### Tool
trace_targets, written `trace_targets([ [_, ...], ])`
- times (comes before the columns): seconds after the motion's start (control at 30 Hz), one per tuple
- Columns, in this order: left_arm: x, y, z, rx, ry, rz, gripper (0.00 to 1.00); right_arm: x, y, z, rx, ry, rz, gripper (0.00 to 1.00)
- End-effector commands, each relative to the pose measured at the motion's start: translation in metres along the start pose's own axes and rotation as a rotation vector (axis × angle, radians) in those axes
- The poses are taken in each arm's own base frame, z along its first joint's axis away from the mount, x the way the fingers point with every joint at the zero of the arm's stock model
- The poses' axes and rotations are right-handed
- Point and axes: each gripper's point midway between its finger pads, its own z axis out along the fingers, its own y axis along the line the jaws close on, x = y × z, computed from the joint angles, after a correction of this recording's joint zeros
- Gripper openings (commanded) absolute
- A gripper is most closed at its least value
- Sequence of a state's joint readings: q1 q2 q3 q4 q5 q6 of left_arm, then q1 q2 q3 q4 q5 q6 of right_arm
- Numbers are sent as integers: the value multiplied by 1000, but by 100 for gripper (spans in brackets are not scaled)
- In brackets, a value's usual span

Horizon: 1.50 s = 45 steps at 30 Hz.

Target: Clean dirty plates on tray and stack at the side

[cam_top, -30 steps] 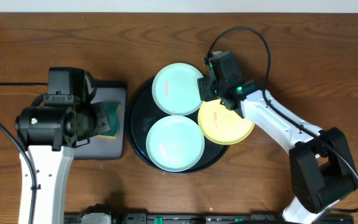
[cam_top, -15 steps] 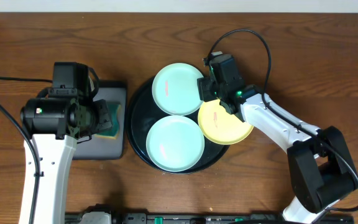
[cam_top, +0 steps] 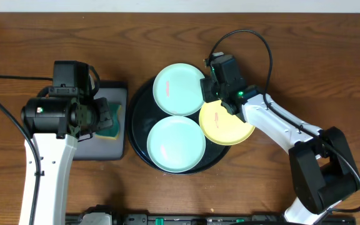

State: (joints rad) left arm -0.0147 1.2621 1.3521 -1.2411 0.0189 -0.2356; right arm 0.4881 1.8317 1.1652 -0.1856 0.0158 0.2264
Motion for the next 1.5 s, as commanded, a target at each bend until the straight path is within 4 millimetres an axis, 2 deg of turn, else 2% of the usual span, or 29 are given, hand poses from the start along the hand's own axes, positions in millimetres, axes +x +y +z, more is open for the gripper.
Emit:
trace_targets([
  [0.0,0,4,3,-21,7,10,40,5,0,2,8,8,-12,43],
  [0.07,0,4,3,-21,7,10,40,6,-1,3,10,11,-11,38],
  [0.17,0,4,3,-21,7,10,40,11,-2,10,13,25,-10,37],
  [0.33,0,4,3,-21,8,10,40,25,-4,32,15,54,-11,40],
  [0.5,1,4,3,-22,11,11,40,32,-6,42,18,67,-10,36],
  [0.8,1,4,3,-22,11,10,40,31,-6,44,17,57,-7,23],
  [0.97,1,4,3,-22,10,10,40,30,-5,44,16,54,-7,6],
  [1.07,1,4,3,-22,10,10,40,29,-5,44,16,53,-7,1],
  [1.3,-5,8,5,-47,-12,9,40,29,-5,44,16,52,-7,1],
  [1.37,-7,9,8,-60,-6,11,49,29,-5,44,15,52,-7,1],
  [1.47,-8,8,17,-67,18,27,49,29,-5,44,16,52,-7,1],
])
